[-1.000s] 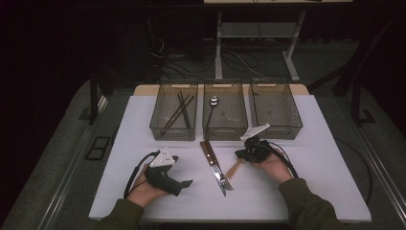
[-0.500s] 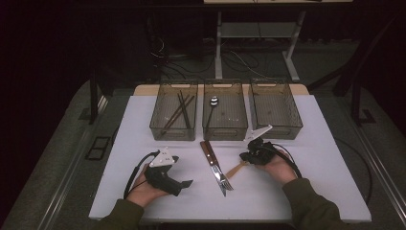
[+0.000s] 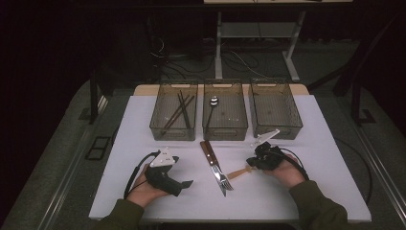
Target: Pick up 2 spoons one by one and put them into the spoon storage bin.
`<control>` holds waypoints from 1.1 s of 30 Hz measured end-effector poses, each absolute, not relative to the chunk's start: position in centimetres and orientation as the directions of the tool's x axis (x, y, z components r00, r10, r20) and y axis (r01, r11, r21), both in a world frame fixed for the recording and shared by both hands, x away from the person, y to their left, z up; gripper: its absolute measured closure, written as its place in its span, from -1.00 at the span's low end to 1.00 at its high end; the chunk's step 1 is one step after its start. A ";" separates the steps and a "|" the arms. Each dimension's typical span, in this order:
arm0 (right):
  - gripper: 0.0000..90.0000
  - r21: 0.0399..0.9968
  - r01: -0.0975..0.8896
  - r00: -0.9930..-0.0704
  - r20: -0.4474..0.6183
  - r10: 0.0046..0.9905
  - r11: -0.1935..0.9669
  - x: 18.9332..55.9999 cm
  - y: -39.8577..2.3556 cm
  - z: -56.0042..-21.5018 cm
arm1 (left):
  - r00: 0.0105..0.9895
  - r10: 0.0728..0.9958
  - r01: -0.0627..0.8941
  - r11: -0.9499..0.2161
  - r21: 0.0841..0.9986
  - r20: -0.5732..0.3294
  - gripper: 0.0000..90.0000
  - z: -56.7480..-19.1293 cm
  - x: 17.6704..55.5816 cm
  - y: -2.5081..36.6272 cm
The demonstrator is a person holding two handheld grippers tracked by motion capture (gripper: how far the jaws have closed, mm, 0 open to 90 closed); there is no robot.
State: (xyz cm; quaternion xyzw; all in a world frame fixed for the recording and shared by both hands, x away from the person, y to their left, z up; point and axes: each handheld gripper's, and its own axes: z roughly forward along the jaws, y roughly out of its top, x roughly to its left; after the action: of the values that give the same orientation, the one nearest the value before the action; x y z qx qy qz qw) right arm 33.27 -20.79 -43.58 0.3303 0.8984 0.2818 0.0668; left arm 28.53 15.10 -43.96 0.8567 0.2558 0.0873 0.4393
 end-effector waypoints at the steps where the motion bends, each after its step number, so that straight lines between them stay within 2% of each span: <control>1: 1.00 0.550 0.554 -0.775 0.066 0.628 0.625 33.2 -20.9 -43.6 | 0.854 0.515 0.362 -0.483 0.797 -0.075 -1.00 -44.0 28.5 15.1; 33: 1.00 0.511 0.569 -0.780 0.088 0.620 0.644 30.2 -24.0 -43.4 | 0.860 0.504 0.361 -0.479 0.800 -0.086 -1.00 -44.0 28.5 15.0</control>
State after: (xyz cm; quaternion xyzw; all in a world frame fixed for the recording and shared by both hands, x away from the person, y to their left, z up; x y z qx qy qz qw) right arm 30.17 -23.99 -43.35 0.3282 0.9055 0.2647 0.0475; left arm 28.46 14.99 -43.97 0.8563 0.2524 0.0803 0.4434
